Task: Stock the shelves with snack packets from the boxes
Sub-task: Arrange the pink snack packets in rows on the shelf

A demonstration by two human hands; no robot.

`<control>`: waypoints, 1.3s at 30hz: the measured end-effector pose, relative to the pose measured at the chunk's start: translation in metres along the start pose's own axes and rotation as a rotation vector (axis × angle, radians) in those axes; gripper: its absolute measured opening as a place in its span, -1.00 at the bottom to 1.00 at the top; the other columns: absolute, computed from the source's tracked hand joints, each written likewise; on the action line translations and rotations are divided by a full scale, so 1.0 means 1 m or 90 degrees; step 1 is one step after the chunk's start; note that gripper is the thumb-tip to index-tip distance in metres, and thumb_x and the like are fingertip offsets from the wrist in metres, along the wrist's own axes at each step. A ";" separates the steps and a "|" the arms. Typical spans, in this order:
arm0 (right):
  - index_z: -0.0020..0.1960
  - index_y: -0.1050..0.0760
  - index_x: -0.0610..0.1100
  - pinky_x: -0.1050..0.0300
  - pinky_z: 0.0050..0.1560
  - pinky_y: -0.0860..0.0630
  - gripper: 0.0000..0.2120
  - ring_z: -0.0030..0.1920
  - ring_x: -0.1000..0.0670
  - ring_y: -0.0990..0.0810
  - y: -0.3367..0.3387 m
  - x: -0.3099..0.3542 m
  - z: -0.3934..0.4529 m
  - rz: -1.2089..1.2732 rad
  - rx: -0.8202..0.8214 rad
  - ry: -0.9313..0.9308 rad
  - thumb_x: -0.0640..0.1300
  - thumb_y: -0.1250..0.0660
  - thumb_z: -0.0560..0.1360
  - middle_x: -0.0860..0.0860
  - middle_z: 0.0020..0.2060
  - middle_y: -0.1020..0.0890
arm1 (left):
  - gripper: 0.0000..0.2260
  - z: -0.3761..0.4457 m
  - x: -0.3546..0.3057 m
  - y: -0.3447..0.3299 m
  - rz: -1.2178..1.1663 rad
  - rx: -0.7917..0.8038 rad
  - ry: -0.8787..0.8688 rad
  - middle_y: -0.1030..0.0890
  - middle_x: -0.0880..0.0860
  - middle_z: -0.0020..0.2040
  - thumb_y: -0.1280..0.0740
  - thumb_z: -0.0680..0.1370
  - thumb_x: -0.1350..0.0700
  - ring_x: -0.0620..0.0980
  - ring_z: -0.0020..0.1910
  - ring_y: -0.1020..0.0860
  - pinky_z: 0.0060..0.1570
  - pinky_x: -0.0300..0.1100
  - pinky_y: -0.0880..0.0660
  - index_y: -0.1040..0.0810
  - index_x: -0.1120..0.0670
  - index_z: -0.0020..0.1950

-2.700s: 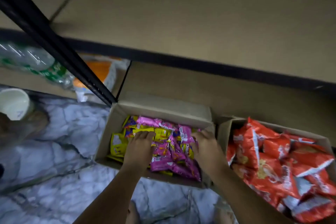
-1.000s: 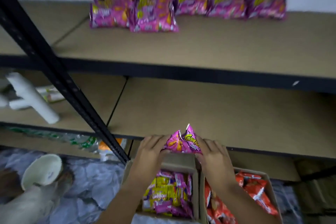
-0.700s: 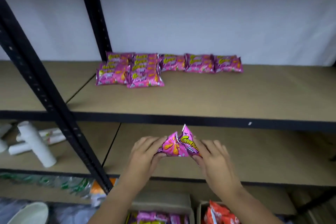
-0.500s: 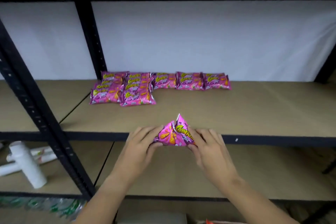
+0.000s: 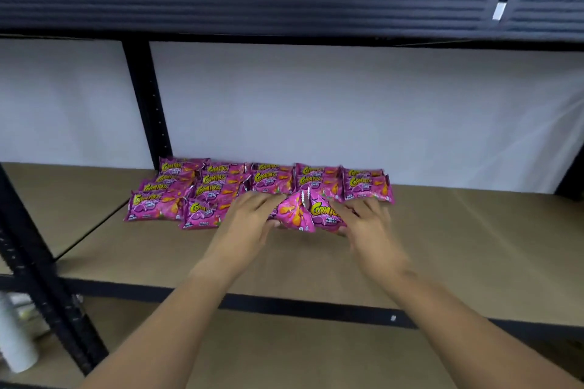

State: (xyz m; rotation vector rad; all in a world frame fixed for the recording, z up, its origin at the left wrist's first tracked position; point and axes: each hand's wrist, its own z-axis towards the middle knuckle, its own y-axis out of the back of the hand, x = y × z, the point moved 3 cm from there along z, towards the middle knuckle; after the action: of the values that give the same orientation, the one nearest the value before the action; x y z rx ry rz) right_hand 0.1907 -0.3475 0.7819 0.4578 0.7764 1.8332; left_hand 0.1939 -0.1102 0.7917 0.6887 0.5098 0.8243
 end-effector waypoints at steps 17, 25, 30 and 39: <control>0.26 -0.58 -0.07 0.03 0.04 -0.55 -0.12 0.03 -0.13 -0.55 -0.124 -0.050 0.073 0.073 0.136 -0.058 -0.57 -0.49 0.00 0.01 -0.04 -0.66 | -0.40 0.091 0.101 -0.091 0.059 0.185 0.056 -0.53 0.07 0.30 -0.36 0.49 0.40 0.12 0.35 -0.37 0.34 0.00 -0.39 -0.39 0.06 0.50; 0.20 -0.62 -0.17 0.00 -0.01 -0.58 -0.20 0.01 -0.18 -0.58 -0.148 -0.049 0.082 0.116 0.106 -0.040 -0.63 -0.42 0.01 -0.05 -0.05 -0.66 | -0.28 0.097 0.101 -0.102 0.157 0.243 0.073 -0.35 0.07 0.47 -0.24 0.50 0.47 0.09 0.50 -0.20 0.54 -0.06 -0.11 -0.15 0.10 0.61; 0.32 -0.54 -0.19 -0.26 0.35 -0.24 -0.12 0.30 -0.23 -0.47 -0.159 -0.048 0.076 0.052 0.149 -0.020 -0.64 -0.42 0.03 -0.14 0.23 -0.60 | -0.27 0.092 0.100 -0.114 0.204 0.306 0.073 0.09 0.15 0.64 -0.15 0.57 0.45 0.15 0.61 0.18 0.58 0.02 0.17 0.17 0.18 0.63; 0.59 -0.06 -0.05 0.01 0.52 0.28 -0.43 0.58 -0.08 0.19 -0.154 -0.046 0.066 0.110 0.177 0.019 -0.24 -0.17 0.65 0.00 0.57 0.00 | -0.22 0.076 0.096 -0.119 0.238 0.309 0.134 0.45 0.20 0.54 -0.09 0.56 0.34 0.19 0.52 0.44 0.54 0.08 0.30 0.46 0.23 0.52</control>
State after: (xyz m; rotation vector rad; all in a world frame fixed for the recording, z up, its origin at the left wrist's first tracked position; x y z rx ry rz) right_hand 0.3538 -0.3333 0.7242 0.6950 1.0466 1.9011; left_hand 0.3578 -0.1183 0.7430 1.1742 0.7985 1.1450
